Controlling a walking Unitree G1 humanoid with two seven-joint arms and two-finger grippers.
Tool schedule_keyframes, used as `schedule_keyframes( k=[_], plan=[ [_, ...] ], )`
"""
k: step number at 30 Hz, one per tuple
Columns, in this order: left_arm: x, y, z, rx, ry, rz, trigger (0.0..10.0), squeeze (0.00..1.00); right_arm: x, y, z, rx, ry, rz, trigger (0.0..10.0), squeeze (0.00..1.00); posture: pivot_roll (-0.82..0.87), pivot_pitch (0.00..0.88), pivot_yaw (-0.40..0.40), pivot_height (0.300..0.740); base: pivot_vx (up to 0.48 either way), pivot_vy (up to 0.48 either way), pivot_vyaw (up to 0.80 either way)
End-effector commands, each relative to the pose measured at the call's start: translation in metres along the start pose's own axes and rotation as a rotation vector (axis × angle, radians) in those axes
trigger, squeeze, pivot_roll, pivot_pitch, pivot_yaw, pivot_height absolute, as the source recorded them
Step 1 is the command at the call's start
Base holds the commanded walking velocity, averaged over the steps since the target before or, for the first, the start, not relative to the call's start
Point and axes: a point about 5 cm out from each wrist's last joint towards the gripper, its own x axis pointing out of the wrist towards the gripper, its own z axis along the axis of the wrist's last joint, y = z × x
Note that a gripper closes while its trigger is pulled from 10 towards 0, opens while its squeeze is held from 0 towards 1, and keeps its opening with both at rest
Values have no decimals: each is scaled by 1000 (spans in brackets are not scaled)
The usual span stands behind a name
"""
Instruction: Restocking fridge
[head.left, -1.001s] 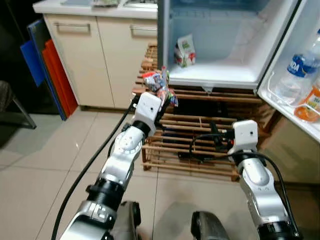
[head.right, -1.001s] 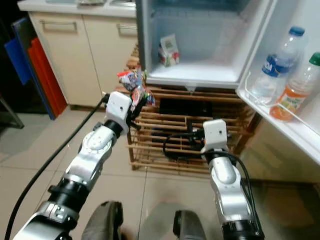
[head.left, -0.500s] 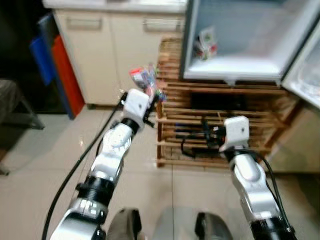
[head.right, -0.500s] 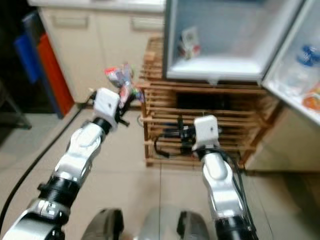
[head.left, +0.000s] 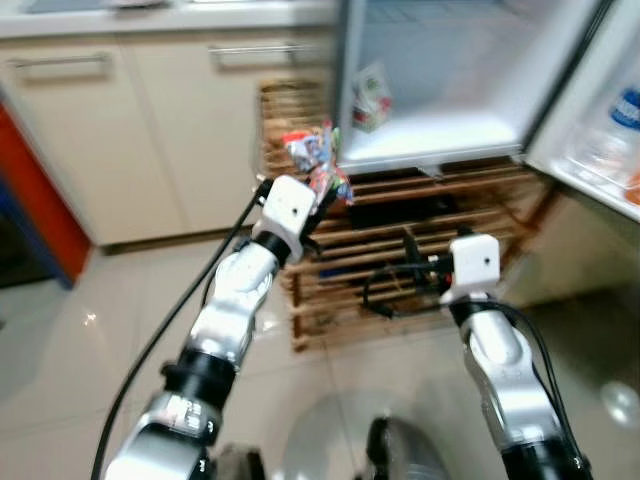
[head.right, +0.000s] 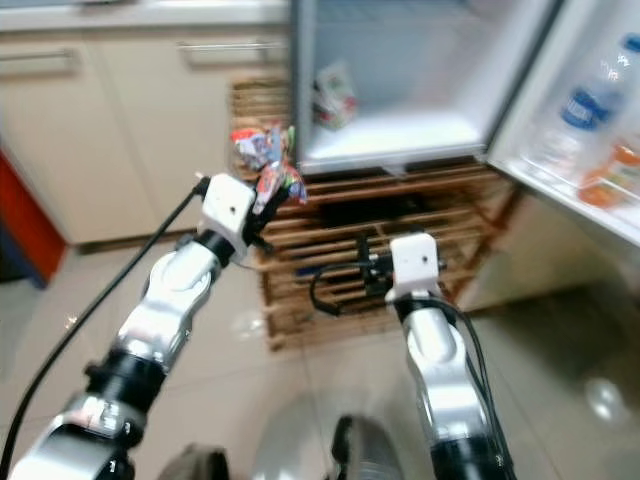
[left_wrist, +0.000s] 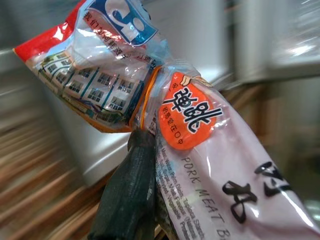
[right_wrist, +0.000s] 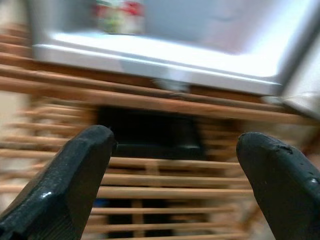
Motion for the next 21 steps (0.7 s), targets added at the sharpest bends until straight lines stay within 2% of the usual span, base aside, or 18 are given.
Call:
schedule_keyframes(
  k=[1,4,5,9,14,17,21],
  plan=[
    [0,9,7,32,-33,8,10000,0,5,6,11,8,-47,11,10000,0,-145,0,3,630,480,0,-656],
    [1,6,7,63,-21,2,10000,0,4,6,11,7,-47,7,10000,0,-147,0,10,630,267,0,-654],
    [1,5,8,44,-33,-1,10000,0,3,5,10,10,-52,-9,10000,0,-147,0,10,626,0,0,-438],
    [-1,2,6,12,-27,-15,10000,0,1,3,10,13,-55,-34,10000,0,-150,0,23,617,0,0,0],
    [0,0,7,11,-31,-24,10000,0,3,6,11,18,-62,-29,10000,0,-144,0,26,617,415,-96,0],
    [1,0,8,-4,-36,-9,10000,0,4,7,12,18,-66,-26,10000,0,-142,0,24,617,420,0,0],
    [1,11,8,-91,-28,95,10000,0,5,8,18,27,-92,-10,10000,0,-142,0,21,617,417,101,0]
  ],
)
